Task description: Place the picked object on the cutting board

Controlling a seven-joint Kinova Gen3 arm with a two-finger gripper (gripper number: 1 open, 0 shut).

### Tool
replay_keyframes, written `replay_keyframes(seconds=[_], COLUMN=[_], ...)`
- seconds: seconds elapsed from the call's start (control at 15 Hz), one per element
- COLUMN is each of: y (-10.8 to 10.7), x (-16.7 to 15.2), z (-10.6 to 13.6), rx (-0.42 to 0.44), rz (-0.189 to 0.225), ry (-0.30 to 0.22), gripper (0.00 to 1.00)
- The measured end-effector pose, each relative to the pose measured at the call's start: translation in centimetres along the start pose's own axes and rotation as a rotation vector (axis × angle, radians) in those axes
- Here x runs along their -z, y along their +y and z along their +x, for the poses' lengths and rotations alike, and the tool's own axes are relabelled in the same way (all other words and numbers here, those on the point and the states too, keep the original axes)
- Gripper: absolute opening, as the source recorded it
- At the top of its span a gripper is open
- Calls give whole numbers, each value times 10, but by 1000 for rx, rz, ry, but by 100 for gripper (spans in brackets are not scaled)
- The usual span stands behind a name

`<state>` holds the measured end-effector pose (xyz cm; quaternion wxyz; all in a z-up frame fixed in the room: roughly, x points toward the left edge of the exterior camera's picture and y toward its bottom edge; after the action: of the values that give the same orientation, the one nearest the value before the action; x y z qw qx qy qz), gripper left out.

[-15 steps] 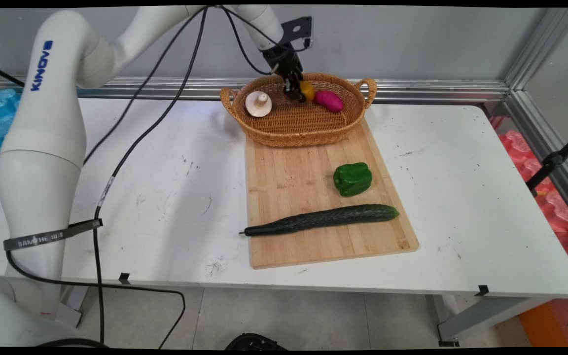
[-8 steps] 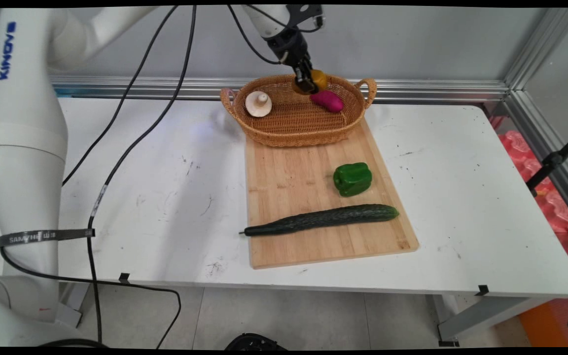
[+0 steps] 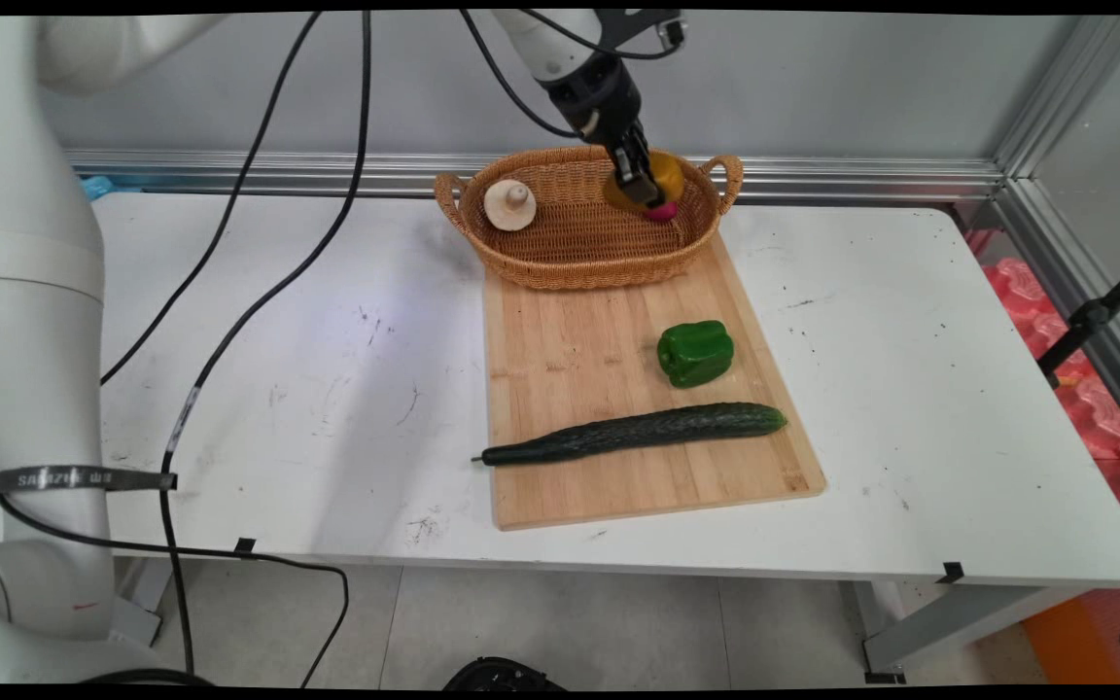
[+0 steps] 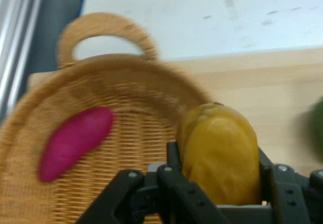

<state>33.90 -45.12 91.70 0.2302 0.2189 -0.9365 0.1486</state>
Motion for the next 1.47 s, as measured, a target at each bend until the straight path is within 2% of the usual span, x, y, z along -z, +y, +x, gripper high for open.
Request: replay_keyframes(seconds=[0.2, 0.4, 0.6, 0.87, 1.27, 1.47], y=[40, 67, 95, 131, 157, 163], x=[14, 21, 26, 24, 0, -16], z=[3, -5, -20, -54, -96, -108], rx=[26, 41, 50, 55, 79, 94], rz=[-15, -29, -43, -59, -59, -55], ry=[-7, -21, -42, -75, -87, -82], gripper=[0, 0, 0, 0, 0, 0])
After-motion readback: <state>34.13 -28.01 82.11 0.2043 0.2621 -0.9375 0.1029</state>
